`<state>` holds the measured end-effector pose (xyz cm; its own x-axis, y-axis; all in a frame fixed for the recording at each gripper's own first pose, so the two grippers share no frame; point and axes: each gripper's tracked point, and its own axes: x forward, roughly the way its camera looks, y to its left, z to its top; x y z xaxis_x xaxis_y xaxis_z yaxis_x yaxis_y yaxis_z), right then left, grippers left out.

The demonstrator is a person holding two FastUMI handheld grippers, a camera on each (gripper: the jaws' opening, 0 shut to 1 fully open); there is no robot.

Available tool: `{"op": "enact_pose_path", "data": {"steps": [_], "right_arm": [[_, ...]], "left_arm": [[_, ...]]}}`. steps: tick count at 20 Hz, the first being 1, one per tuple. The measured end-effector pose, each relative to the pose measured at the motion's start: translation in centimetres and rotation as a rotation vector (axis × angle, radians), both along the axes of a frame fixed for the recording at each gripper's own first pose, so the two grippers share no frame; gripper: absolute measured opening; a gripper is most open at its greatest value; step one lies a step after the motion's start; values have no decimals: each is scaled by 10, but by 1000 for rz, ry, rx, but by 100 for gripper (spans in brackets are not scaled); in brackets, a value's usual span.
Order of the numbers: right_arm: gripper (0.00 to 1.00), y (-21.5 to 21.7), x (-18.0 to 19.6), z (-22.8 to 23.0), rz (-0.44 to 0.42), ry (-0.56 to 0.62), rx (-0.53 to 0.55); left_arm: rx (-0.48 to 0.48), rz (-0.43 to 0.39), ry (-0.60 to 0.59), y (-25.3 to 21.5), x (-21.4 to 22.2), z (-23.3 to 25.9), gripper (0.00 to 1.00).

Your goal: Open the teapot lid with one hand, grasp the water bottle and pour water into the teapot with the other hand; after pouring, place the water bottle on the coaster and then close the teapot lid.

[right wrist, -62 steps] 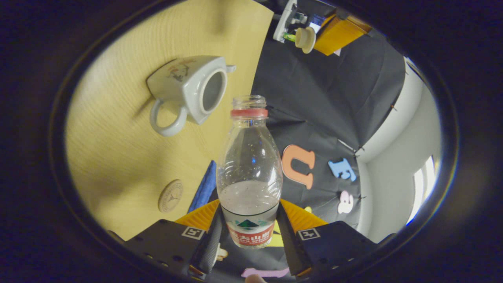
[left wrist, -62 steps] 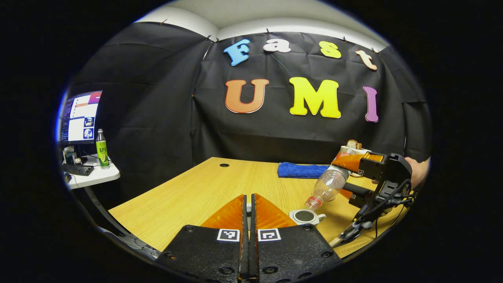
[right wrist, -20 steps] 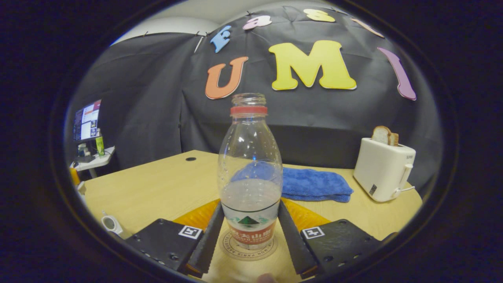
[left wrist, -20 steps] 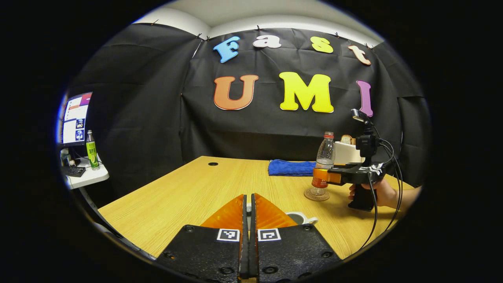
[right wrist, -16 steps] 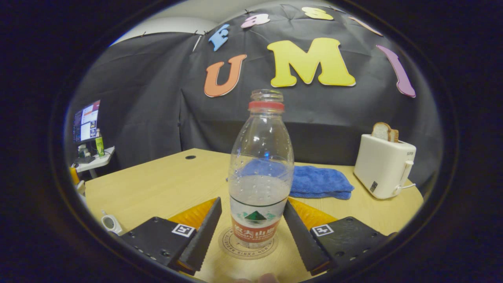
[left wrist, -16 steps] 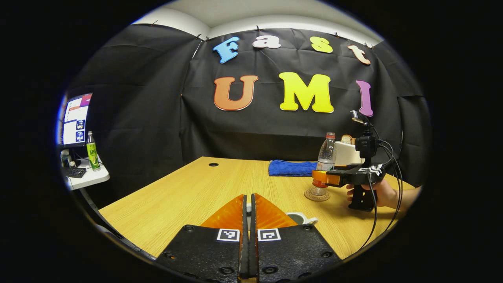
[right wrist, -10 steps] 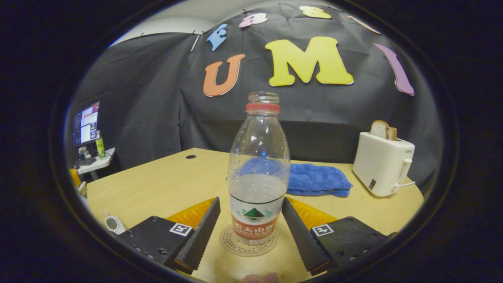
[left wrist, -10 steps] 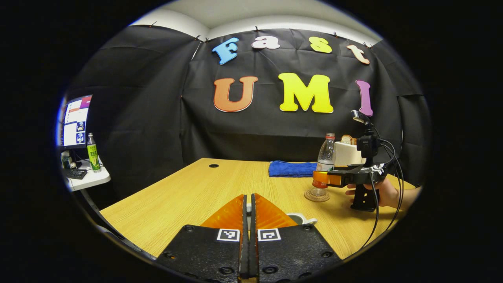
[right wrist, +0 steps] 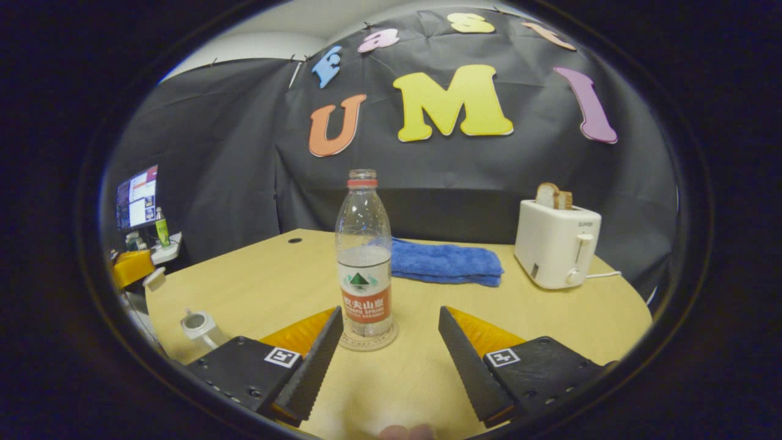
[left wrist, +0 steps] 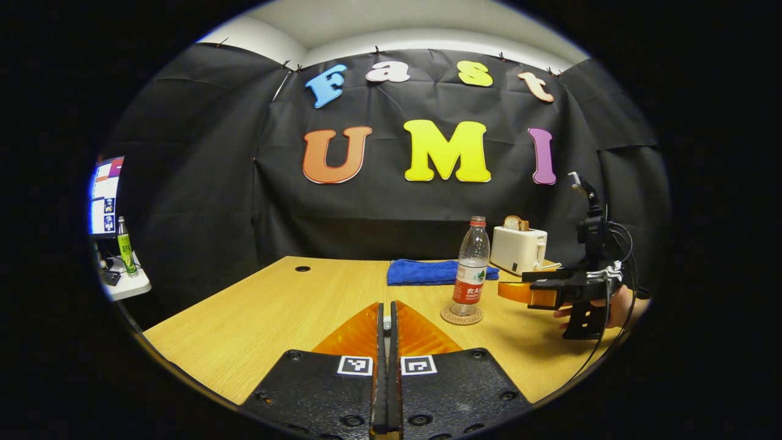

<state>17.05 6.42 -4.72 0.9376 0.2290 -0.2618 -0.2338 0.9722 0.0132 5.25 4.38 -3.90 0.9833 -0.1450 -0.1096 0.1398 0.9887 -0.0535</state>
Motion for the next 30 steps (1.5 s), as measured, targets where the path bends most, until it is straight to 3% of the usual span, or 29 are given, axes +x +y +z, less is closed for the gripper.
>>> {"op": "enact_pose_path", "data": {"steps": [4, 9, 17, 25, 27, 29, 30], "right_arm": [[94, -24, -36, 15, -51, -72, -7], [93, -56, -61, 19, -130, -115, 2], [94, -77, -72, 7, -182, -87, 30], [93, -81, -76, 18, -198, -137, -3], [93, -76, -78, 18, -188, -138, -1], [94, -71, -79, 20, -180, -140, 14], [94, -71, -80, 22, -180, -143, 22]], "left_arm": [[5, -29, 27, -20, 8, -14, 3], [-27, 5, 79, -17, 11, -40, 3], [-18, 11, 104, -19, 16, -50, 3], [-37, 21, 164, -19, 15, -67, 6], [-33, 35, 151, -17, 13, -63, 12], [-14, 53, 136, -14, 14, -55, 45], [-5, 77, 116, -10, 14, -50, 68]]}}
